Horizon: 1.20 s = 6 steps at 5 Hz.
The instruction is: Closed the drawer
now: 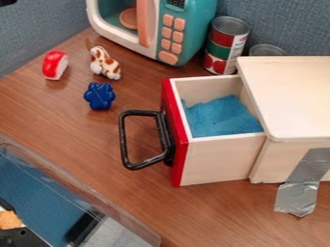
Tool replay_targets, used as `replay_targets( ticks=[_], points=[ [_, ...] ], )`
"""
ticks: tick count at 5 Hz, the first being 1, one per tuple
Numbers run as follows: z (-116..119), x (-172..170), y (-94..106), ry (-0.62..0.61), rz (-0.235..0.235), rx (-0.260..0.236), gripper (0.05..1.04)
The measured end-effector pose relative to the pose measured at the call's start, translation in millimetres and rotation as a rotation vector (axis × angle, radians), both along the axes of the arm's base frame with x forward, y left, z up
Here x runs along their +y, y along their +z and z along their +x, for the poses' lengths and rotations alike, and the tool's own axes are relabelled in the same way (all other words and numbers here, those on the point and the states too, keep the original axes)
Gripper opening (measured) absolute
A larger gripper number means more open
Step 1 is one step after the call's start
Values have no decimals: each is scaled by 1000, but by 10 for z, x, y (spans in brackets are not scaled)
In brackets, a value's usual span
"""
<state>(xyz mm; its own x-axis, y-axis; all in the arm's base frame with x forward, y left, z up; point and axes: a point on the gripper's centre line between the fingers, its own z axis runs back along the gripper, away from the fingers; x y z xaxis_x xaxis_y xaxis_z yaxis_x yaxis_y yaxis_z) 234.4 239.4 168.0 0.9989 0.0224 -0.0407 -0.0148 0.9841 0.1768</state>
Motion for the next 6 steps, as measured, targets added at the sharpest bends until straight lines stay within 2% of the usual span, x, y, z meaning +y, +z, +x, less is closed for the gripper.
replay_targets(
  ticks=[1, 2, 3, 4, 5, 6],
  points=[
    [-10, -10, -121, -2, -21, 23, 1000],
    [-153, -105, -392, -64, 4, 43, 1000],
    [-233, -242, -559, -131, 39, 44, 1000],
    [-321, -354, -696, -201, 50, 30, 1000],
    [-384, -538, -839, -322, 45, 28, 1000],
    [-427, -762, -985, -399, 57, 49, 1000]
  ],
)
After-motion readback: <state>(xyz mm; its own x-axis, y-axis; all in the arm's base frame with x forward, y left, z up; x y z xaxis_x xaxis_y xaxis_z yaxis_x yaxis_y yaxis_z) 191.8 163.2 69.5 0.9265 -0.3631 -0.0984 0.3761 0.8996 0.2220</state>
